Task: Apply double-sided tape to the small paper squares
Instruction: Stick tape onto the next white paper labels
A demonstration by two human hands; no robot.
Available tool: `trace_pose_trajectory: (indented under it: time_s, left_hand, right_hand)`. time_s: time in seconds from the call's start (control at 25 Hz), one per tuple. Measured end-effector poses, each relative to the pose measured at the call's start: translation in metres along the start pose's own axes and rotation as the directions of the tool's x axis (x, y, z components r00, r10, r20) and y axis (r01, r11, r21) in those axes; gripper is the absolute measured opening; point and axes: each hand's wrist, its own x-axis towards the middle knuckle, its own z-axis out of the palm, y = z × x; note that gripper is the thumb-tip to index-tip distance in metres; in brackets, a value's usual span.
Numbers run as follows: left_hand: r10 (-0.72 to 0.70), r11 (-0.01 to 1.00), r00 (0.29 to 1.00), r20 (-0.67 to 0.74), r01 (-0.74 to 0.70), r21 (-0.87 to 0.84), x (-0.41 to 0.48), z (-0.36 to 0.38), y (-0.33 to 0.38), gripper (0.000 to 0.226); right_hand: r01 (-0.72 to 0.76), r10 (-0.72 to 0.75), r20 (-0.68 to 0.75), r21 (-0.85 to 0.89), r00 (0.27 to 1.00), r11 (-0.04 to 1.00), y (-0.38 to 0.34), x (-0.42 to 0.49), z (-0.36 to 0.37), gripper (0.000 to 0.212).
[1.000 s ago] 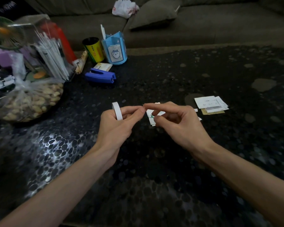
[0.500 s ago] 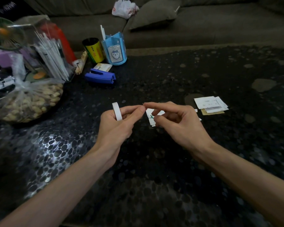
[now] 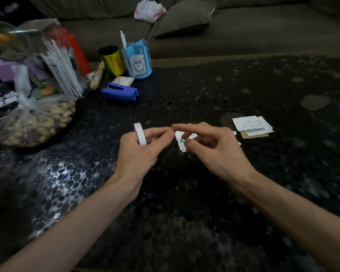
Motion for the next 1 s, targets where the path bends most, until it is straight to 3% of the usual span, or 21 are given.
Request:
trace_pose_trajectory:
  time_s: [0.64,1.0]
  left_hand:
    - [0.006,0.998,1.000,-0.026,-0.005,0.057,0.0018,-0.0027,0.0002,0.009]
    - [0.009,0.995,1.000,-0.029,-0.006,0.097,0.0023,-0.0027,-0.0010,0.006]
  right_hand:
    - [0.021,-0.020,0.019,-0.052,1.000,0.998,0.0009,-0.0005,0.0019,0.041]
    - [-0.042,0.042,0.004,0.063,0.999,0.997,0.0011,0.0001,0.0009,0.038]
